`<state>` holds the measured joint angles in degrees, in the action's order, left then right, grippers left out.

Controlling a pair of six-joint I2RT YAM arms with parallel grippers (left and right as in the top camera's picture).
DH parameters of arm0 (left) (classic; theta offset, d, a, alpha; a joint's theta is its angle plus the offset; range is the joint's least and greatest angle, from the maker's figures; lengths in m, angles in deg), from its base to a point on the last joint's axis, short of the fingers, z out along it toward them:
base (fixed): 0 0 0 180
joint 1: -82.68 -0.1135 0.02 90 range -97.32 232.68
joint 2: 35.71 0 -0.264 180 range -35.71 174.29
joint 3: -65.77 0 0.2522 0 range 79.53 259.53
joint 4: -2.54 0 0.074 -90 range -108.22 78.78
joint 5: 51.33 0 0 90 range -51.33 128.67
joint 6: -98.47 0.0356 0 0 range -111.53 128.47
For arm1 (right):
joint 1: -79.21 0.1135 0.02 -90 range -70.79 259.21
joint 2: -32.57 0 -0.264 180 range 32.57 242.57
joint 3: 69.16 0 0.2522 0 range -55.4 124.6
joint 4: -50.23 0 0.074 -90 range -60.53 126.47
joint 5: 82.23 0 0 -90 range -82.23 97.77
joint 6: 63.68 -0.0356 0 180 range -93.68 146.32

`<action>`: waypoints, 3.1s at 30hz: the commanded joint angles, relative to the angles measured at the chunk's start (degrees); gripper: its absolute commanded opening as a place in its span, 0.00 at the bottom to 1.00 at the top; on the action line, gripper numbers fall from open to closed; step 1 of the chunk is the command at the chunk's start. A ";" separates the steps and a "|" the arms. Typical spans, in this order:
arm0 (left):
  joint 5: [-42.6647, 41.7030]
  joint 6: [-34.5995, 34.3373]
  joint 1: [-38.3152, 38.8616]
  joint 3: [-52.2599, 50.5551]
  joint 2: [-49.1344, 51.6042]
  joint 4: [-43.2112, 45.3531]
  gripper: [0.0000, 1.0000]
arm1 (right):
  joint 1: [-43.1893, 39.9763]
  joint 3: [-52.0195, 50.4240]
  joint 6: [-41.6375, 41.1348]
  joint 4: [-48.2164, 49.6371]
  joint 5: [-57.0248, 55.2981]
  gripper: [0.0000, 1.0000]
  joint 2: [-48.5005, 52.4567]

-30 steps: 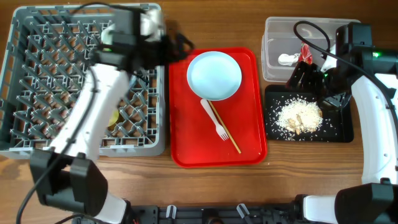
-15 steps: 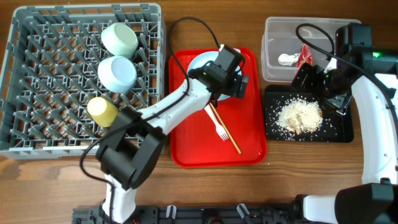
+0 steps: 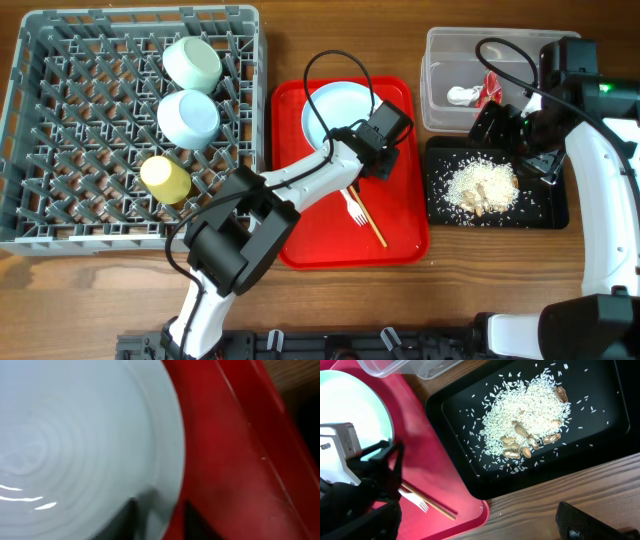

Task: Sort waste into correct bins and load items into the dishwasher rack
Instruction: 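Grasp the edge of the white plate with the left gripper, then carry the white plate into the dish rack with the left gripper, then reach the left gripper to the white fork and grasp it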

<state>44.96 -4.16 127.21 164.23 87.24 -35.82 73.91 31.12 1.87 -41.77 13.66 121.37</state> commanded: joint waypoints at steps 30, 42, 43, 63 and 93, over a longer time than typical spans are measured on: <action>-30.16 -4.85 -30.88 -0.04 -31.43 3.85 0.04 | 0.24 1.01 0.26 -0.85 -1.20 1.00 -1.27; -51.91 -9.09 -43.69 -0.04 -23.80 8.17 0.04 | 0.24 1.01 0.22 -1.03 -1.16 1.00 -1.27; -51.91 -9.14 -43.69 -0.04 -22.64 8.61 0.04 | 0.24 1.01 0.20 -1.11 -1.18 1.00 -1.27; -34.47 -10.23 -43.60 -0.04 -24.15 8.57 1.00 | 0.24 1.01 0.07 -1.81 -1.18 1.00 -1.27; -6.82 -60.39 2.03 -10.62 -11.02 -23.96 0.99 | 0.24 1.01 0.52 -1.95 -1.20 1.00 -1.27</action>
<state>36.34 -62.34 127.74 154.24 72.69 -60.78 73.91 31.12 1.96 -43.67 13.64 121.37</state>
